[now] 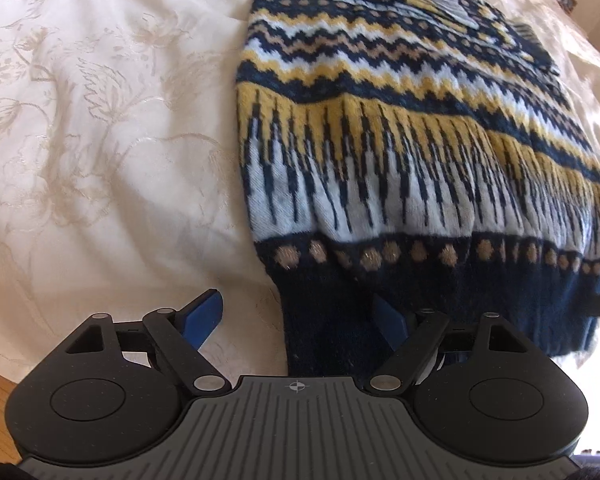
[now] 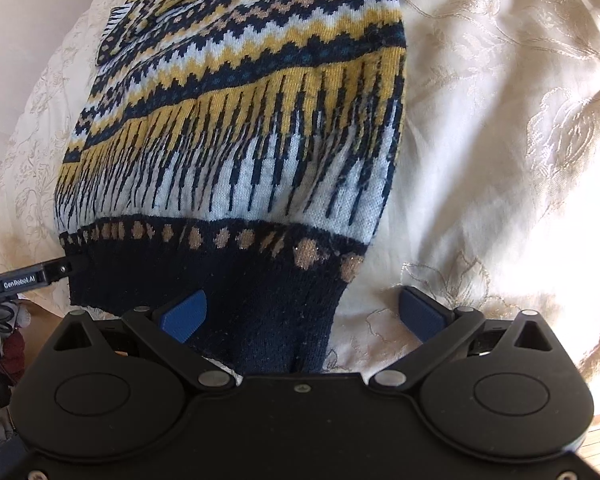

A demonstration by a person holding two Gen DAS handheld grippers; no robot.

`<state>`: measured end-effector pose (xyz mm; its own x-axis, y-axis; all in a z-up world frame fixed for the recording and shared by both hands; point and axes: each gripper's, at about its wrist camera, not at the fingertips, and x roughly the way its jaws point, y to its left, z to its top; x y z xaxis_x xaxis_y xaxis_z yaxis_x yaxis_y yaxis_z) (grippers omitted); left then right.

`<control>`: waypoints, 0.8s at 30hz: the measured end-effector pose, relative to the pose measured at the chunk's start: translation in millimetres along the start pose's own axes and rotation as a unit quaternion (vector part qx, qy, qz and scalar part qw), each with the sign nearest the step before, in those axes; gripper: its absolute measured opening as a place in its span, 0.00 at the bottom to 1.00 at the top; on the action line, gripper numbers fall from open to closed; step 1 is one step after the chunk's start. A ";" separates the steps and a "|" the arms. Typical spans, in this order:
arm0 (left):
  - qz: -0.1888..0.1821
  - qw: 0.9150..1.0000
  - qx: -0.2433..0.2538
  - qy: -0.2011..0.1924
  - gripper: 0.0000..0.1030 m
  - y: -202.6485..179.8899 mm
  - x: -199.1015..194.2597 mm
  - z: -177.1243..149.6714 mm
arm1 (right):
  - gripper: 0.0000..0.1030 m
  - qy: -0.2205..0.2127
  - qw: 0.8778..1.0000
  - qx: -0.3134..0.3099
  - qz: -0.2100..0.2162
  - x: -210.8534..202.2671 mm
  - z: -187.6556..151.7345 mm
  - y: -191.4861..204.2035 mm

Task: Fold small clothes
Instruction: 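Move both grippers to the navy ribbed hem of the sweater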

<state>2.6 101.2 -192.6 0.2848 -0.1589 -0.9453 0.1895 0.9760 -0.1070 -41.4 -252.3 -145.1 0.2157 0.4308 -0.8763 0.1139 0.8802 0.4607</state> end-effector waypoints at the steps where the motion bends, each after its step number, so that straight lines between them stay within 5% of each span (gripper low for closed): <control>1: 0.000 1.000 0.009 0.000 0.76 -2.4 1.0 -2.3 | 1.00 -0.002 1.000 0.002 0.001 -0.2 -0.5 -0.8; 13: 0.017 1.000 0.004 -0.024 0.74 -8.9 1.8 -0.5 | 1.00 -0.012 1.000 0.004 0.027 6.0 0.3 -2.8; 16: 0.000 1.000 0.010 -0.028 0.63 -9.7 1.0 -0.8 | 1.00 -0.016 0.999 0.007 0.042 2.7 -0.9 -6.4; 21: -0.018 0.999 0.008 -0.027 0.52 -9.7 0.7 -3.6 | 0.69 -0.008 0.998 0.005 0.065 -0.2 -2.5 -7.4; 24: -0.021 0.999 0.006 -0.026 0.48 -7.0 -0.4 -5.7 | 0.61 -0.004 0.997 -0.004 0.073 0.2 -3.1 -3.4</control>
<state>-4.3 95.2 -193.1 0.3256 -0.2067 -0.9226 0.2141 0.9666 -0.1410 -44.8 -254.6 -147.2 0.2363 0.5537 -0.7985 0.0738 0.8092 0.5829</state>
